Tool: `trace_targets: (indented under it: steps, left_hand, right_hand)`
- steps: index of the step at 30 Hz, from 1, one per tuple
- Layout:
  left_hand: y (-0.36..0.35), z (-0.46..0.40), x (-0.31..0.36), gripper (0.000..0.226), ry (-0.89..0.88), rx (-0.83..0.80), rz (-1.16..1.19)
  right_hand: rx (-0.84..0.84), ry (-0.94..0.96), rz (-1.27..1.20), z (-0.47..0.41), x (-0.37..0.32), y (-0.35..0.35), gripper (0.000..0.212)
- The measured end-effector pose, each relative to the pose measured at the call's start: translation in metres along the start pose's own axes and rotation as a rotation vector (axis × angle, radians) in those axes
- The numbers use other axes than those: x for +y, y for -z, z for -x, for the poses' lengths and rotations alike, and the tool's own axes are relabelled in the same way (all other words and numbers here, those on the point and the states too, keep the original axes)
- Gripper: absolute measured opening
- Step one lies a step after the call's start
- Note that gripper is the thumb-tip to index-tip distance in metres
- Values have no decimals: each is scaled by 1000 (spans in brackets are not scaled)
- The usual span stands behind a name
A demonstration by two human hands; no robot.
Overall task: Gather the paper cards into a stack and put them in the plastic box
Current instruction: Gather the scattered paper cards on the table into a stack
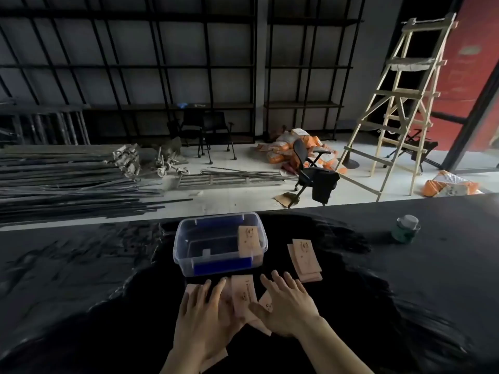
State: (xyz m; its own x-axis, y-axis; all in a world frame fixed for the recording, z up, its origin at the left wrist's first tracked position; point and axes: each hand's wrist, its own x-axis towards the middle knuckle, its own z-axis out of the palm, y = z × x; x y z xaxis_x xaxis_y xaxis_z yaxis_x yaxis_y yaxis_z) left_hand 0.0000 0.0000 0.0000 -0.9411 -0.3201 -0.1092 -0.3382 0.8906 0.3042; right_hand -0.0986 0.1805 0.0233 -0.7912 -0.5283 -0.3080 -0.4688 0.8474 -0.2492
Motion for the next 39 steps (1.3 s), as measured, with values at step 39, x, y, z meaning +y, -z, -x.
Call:
trace_targets:
  steps: [39]
  left_hand:
    - [-23, -46, 16, 96, 353, 33, 346]
  right_hand:
    - [180, 282, -53, -15, 43, -27, 65]
